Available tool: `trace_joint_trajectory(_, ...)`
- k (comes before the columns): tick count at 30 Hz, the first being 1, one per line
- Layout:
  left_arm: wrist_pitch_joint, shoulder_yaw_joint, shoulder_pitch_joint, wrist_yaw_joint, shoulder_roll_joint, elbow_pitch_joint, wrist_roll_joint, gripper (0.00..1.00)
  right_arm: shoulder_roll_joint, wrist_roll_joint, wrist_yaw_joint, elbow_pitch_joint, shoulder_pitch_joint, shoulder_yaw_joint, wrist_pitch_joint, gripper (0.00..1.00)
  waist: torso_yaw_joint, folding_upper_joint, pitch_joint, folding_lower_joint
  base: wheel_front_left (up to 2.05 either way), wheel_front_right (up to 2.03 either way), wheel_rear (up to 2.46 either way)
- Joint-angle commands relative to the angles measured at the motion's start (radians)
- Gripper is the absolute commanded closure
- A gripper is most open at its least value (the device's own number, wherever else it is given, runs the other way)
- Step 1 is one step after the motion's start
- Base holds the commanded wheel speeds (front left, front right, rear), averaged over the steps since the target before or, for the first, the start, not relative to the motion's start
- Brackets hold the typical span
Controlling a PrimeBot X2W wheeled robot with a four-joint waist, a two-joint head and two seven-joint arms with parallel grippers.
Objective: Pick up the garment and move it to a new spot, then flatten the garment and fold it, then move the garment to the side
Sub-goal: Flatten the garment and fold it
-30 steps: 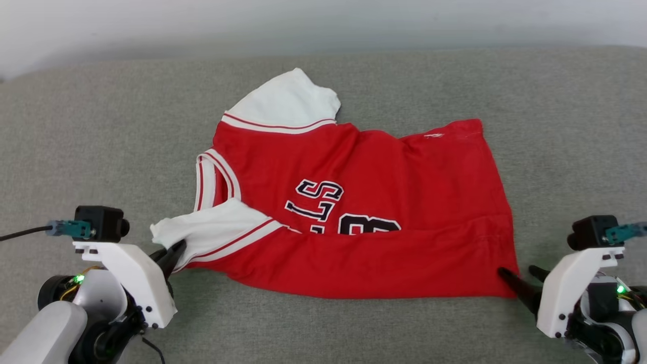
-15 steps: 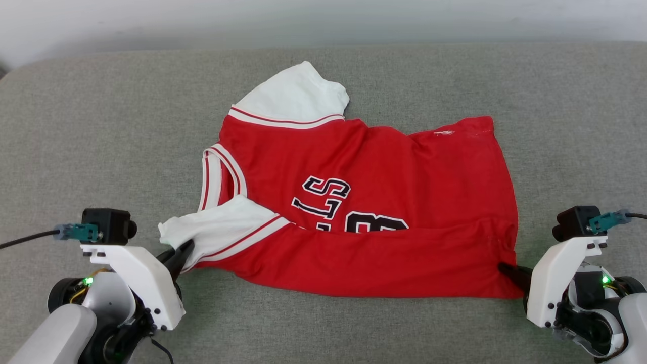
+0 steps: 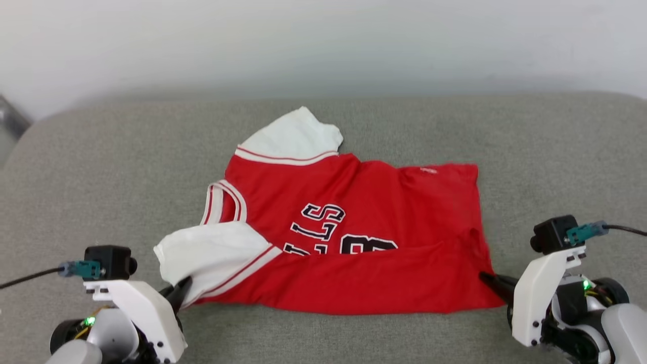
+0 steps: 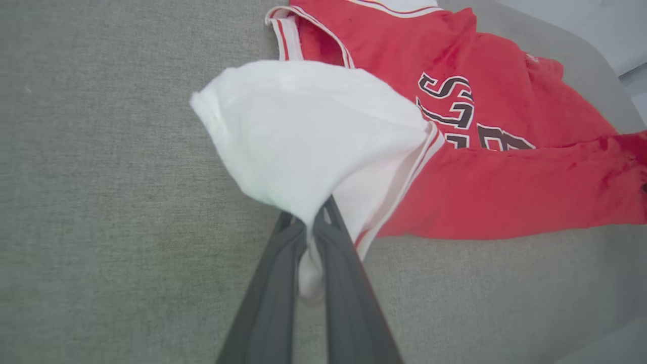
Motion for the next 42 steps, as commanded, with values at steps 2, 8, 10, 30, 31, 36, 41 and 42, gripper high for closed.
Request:
trace_joint_trajectory(2,-0.006,0.006,0.049,0.023,0.007,-0.022,-0.009,1.0,-0.011,0.015,0.0,-0.017,0.036,0.015,-0.011,1.0,0.002,-0.0001,-0.062,-0.0001,0.0,0.0,0.0)
trace_joint_trajectory(8,-0.011,0.017,0.122,0.059,0.023,-0.062,-0.02,1.0,-0.026,0.036,0.0,-0.039,0.095,0.002,-0.012,1.0,0.007,-0.0001,-0.106,-0.0001,0.0,0.0,0.0)
trace_joint_trajectory(10,-0.006,0.02,0.151,0.072,0.026,-0.077,-0.028,1.0,-0.029,0.035,0.0,-0.044,0.125,-0.015,-0.005,1.0,0.007,-0.0001,-0.114,-0.0001,0.0,0.0,0.0)
trace_joint_trajectory(30,-0.079,0.026,0.152,0.065,-0.023,0.004,-0.028,0.0,0.046,-0.057,0.0,-0.007,0.224,-0.075,-0.304,0.0,-0.031,-0.0001,-0.108,-0.0001,0.0,0.0,0.0)
trace_joint_trajectory(31,-0.096,0.033,0.138,0.066,-0.029,0.008,-0.02,0.0,0.053,-0.076,0.0,-0.014,0.22,-0.083,-0.343,0.0,-0.037,-0.0001,-0.107,-0.0001,0.0,0.0,0.0)
trace_joint_trajectory(36,-0.192,0.066,0.061,0.072,-0.042,0.024,0.035,0.0,0.089,-0.17,0.0,-0.063,0.186,-0.122,-0.481,0.0,-0.079,-0.0001,-0.081,-0.0001,0.0,0.0,0.0)
trace_joint_trajectory(41,-0.259,0.099,-0.078,0.061,-0.041,0.038,0.084,0.0,0.134,-0.256,0.0,-0.142,0.133,-0.158,-0.558,0.0,-0.121,-0.0001,0.023,-0.0001,0.0,0.0,0.0)
trace_joint_trajectory(42,-0.284,0.118,-0.193,0.04,-0.036,0.073,0.107,0.0,0.165,-0.291,0.0,-0.189,0.09,-0.171,-0.586,0.0,-0.146,-0.0001,0.109,-0.0001,0.0,0.0,0.0)
